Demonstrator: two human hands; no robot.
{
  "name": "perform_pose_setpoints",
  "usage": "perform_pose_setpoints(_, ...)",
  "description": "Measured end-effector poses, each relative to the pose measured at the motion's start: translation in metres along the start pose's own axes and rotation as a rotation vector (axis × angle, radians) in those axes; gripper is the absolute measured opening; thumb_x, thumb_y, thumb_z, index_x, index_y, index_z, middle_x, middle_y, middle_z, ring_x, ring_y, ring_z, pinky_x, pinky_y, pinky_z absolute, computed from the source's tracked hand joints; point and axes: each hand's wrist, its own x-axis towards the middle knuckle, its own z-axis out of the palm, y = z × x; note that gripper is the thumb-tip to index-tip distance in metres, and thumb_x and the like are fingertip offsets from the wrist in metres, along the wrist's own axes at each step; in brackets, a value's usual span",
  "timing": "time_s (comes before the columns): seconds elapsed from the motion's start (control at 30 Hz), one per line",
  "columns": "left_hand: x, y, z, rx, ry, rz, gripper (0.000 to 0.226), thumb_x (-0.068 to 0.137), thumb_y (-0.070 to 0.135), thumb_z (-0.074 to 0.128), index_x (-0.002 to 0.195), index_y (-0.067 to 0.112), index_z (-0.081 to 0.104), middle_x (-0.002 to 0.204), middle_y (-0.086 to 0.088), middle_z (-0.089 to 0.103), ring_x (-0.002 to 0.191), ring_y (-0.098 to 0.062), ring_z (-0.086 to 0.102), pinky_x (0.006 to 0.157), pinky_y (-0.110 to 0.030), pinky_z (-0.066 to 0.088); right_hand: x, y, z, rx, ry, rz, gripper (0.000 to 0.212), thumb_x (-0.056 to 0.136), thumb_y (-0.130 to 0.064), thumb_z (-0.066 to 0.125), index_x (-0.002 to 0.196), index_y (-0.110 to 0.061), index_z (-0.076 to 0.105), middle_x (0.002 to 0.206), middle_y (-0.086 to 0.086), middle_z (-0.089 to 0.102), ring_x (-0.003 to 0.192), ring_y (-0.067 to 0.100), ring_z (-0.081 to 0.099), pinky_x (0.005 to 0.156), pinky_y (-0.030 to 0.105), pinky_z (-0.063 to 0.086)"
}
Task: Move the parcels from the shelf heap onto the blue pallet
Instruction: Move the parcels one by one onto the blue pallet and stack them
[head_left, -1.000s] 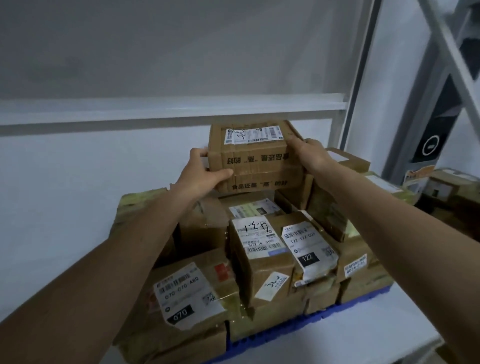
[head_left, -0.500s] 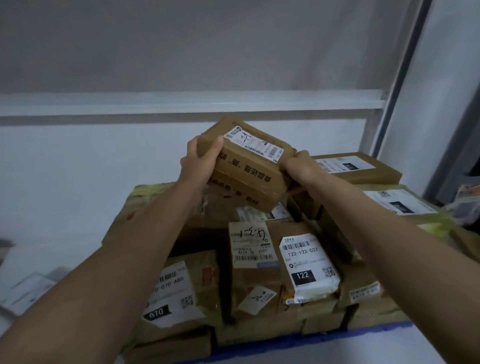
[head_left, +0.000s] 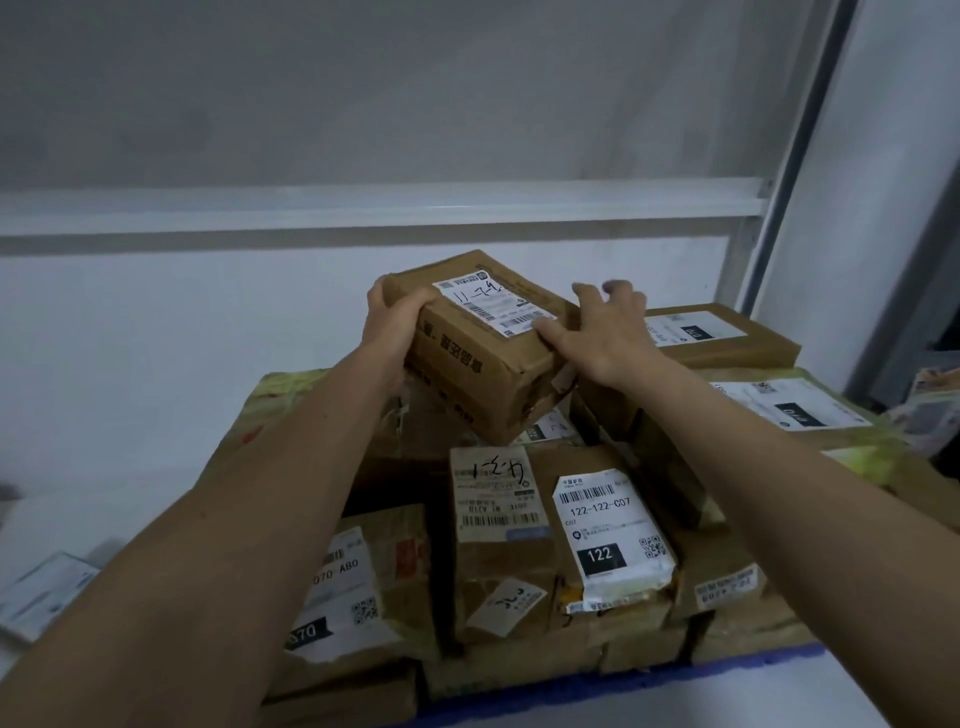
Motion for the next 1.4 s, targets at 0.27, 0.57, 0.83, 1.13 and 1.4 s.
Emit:
perform_pose_setpoints(0.27,0.016,-0.019,0.03,0.054,-0.046,-0.012,0.069,0.09,0.067,0.037,0.137,0.017,0.047,0.127,-0.01,0.062,0.108,-0.027,0.064,0.094,-0.045,0.052,0.01,0.0,0.01,0.286,-0.104,-0.045,0.064,0.093,-0.038,0.058,0.144,-0.008,0.035,0.142,0.01,0.047,0.126,0.027,0.047,0.091,0.029,0.037)
perform_pose_setpoints(0.57,0.014,-0.018,0.054,0.34,-0.14,0.005,0.035,0.099,0.028,0.04,0.121,0.004,0.052,0.104,-0.012,0.064,0.094,-0.026,0.063,0.077,-0.033,0.05,0.021,0.0,0.026,0.075,-0.139,0.028,0.027,0.094,-0.033,0.053,0.081,-0.011,0.049,0.087,0.008,0.057,0.09,0.027,0.05,0.067,0.029,0.035)
perform_pose_setpoints(0.83,0.015,-0.04,0.059,0.63,-0.087,0.113,0.047,0.095,0.016,0.048,0.139,0.008,0.034,0.13,-0.009,0.051,0.113,-0.026,0.053,0.079,-0.031,0.043,0.023,0.002,0.042,0.035,-0.199,0.021,0.027,0.09,-0.038,0.057,0.083,-0.013,0.051,0.094,0.009,0.056,0.098,0.029,0.053,0.081,0.036,0.041)
perform_pose_setpoints(1.13,0.0,-0.025,0.047,0.952,-0.101,0.241,0.046,0.093,0.016,0.055,0.135,0.003,0.041,0.135,-0.016,0.048,0.119,-0.028,0.049,0.084,-0.033,0.044,0.01,-0.01,0.034,-0.14,-0.22,-0.083,0.048,0.093,-0.043,0.053,0.125,-0.007,0.053,0.133,0.019,0.045,0.123,0.037,0.04,0.098,0.041,0.037)
perform_pose_setpoints(1.4,-0.044,0.011,-0.047,1.216,0.1,0.339,0.049,0.093,0.028,0.058,0.139,0.016,0.046,0.145,-0.003,0.046,0.13,-0.021,0.044,0.103,-0.033,0.037,-0.008,-0.092,0.039,-0.172,-0.18,-0.454,0.057,0.094,-0.044,0.052,0.139,-0.011,0.044,0.145,0.015,0.035,0.133,0.035,0.031,0.104,0.046,0.034)
